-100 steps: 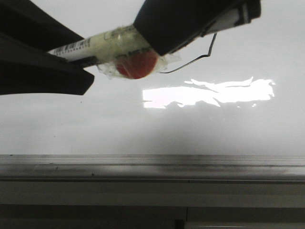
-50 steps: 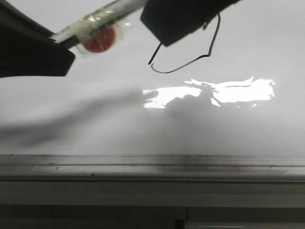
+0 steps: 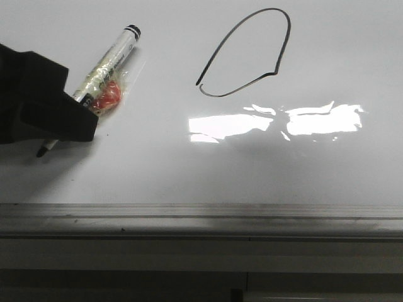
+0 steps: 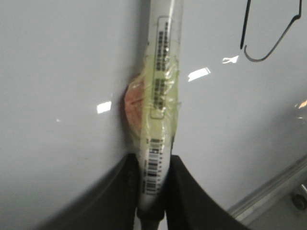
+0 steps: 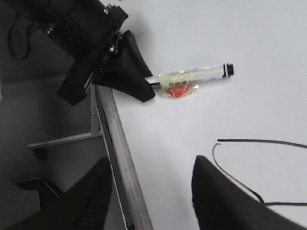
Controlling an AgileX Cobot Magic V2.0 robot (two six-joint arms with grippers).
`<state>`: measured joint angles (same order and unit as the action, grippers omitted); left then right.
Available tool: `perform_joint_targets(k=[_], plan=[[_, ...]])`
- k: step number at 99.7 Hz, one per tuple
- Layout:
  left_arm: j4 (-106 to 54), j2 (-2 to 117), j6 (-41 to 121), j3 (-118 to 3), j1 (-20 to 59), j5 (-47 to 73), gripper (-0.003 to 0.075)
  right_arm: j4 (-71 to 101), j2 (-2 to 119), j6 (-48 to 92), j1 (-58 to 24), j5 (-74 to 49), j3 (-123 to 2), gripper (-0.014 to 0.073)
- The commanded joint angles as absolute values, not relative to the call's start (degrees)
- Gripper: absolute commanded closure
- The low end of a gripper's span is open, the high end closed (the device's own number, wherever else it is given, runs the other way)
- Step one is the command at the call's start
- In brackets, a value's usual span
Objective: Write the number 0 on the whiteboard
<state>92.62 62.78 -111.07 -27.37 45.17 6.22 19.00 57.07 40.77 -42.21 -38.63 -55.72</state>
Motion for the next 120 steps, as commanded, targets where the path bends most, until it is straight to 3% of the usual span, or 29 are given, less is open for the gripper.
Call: perform_joint_targets(k=[1, 34, 120], plan=[[91.84, 62.76, -114.59, -29.0, 45.12, 13.42, 0.074, 18.98, 56.06, 41.12, -41.06, -36.5, -56.67, 0.0276], [91.84, 62.88, -131.68, -29.0, 45.12, 16.32, 0.074, 18.98, 56.06, 41.12, -39.26, -34.96, -54.74, 0.0276], [91.84, 65.65, -134.13, -29.0, 45.12, 16.49, 0.0739, 18.98, 56.06, 41.12, -39.26, -35.02, -54.74, 0.0276]])
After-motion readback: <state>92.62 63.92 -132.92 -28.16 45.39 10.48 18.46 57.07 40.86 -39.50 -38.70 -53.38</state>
